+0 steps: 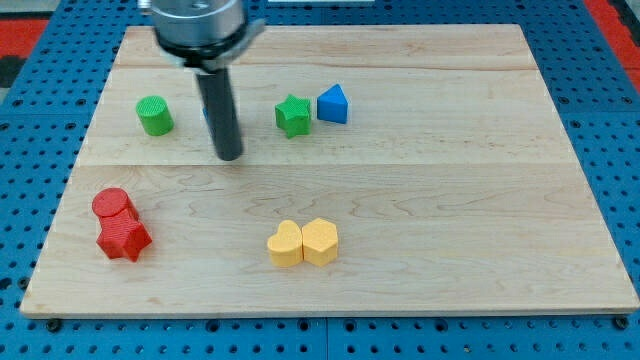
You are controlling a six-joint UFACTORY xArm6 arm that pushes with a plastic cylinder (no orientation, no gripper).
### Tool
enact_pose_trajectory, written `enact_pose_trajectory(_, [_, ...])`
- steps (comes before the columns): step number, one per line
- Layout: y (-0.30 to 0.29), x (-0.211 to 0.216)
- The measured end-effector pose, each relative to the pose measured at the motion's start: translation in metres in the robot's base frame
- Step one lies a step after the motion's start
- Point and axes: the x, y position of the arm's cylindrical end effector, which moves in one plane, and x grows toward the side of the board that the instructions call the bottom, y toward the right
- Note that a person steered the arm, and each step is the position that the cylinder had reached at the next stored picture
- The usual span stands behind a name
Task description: Move the blue triangle in a horizontal line right to the green star
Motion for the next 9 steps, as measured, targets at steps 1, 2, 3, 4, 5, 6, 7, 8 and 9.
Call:
enact_pose_trajectory(1, [-0.007,-0.016])
enact_pose_trajectory(2, [-0.004,-0.020])
enact_pose_trajectory(3, [0.054,0.018])
enact_pose_trajectory(4, [0.163,-0.001])
enact_pose_trajectory(5, [0.219,-0.083])
enact_pose_trajectory(6, [0.200,-0.120])
enact_pose_trajectory(7, [0.189,-0.162])
enact_pose_trajectory(8, [0.116,-0.149])
enact_pose_trajectory(9, [0.118,-0.121])
